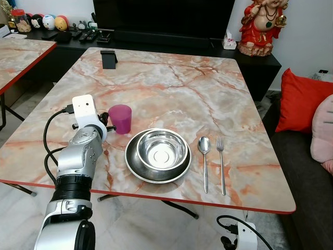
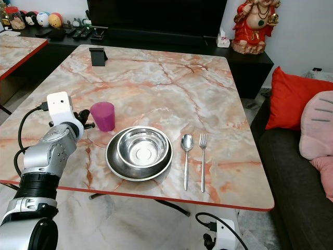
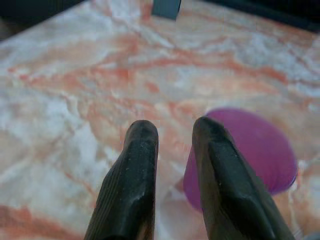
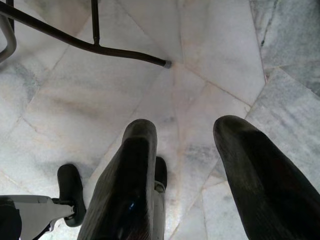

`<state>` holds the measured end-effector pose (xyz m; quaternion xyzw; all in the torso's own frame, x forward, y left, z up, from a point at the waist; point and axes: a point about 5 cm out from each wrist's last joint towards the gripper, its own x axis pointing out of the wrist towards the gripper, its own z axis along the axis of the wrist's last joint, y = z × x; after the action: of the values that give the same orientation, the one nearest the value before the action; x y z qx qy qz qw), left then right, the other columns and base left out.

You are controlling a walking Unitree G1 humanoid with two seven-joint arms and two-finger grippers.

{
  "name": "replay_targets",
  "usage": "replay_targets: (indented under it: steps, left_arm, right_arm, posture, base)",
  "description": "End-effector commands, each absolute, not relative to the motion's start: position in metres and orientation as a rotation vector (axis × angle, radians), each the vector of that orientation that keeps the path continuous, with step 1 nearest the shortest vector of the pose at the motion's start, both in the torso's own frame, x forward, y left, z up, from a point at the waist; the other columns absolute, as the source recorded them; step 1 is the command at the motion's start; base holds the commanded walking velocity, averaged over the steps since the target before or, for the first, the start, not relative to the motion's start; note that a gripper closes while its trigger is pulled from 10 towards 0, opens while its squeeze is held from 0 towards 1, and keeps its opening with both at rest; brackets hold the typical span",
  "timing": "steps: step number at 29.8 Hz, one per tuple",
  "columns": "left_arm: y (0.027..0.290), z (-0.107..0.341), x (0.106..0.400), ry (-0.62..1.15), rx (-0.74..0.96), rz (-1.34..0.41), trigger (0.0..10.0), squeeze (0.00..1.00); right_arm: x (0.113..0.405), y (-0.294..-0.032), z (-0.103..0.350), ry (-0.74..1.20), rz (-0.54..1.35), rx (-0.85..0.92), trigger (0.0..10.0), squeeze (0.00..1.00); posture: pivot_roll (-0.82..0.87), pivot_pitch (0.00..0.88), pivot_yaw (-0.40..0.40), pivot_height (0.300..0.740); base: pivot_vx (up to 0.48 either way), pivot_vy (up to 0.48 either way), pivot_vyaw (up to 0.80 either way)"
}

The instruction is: Setting the table

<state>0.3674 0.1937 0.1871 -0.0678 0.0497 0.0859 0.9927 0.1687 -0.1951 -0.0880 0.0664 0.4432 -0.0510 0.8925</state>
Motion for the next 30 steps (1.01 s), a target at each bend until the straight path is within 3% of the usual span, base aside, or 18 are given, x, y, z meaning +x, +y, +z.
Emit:
replay_targets:
  steps: [1,3,10,22,30]
  left_arm:
    - [0.194,0.197,0.365,0.013,-0.097,0.163,10.0,0.00]
    - [0.196,0.209,0.351,-0.187,0.055,0.098,10.0,0.00]
    - [0.185,0.199,0.326,-0.290,0.248,-0.077,10.0,0.00]
    - [0.176,0.198,0.332,-0.336,0.274,-0.122,10.0,0.00]
    - [0.172,0.195,0.334,-0.366,0.242,-0.113,10.0,0.00]
  right_arm:
    - [0.167,-0.198,-0.088,0.921,-0.115,0.134,10.0,0.00]
    - [0.167,-0.198,-0.088,0.906,-0.129,0.139,10.0,0.00]
    - [0.167,-0.200,-0.087,0.887,-0.153,0.135,10.0,0.00]
    - [0.169,-0.191,-0.088,0.872,-0.206,0.182,10.0,0.00]
    - [0.171,-0.187,-0.087,0.858,-0.207,0.191,10.0,0.00]
  posture:
    - [0.08,0.000,-0.069,0.740]
    - [0.08,0.000,-0.070,0.740]
    - [0.09,0.000,-0.071,0.740]
    - [0.07,0.000,0.000,0.740]
    - [0.03,0.000,0.003,0.740]
  base:
    - [0.000,0.000,0.00]
    - [0.000,0.000,0.00]
    - [0.000,0.000,0.00]
    - [0.000,0.000,0.00]
    - [0.000,0.000,0.00]
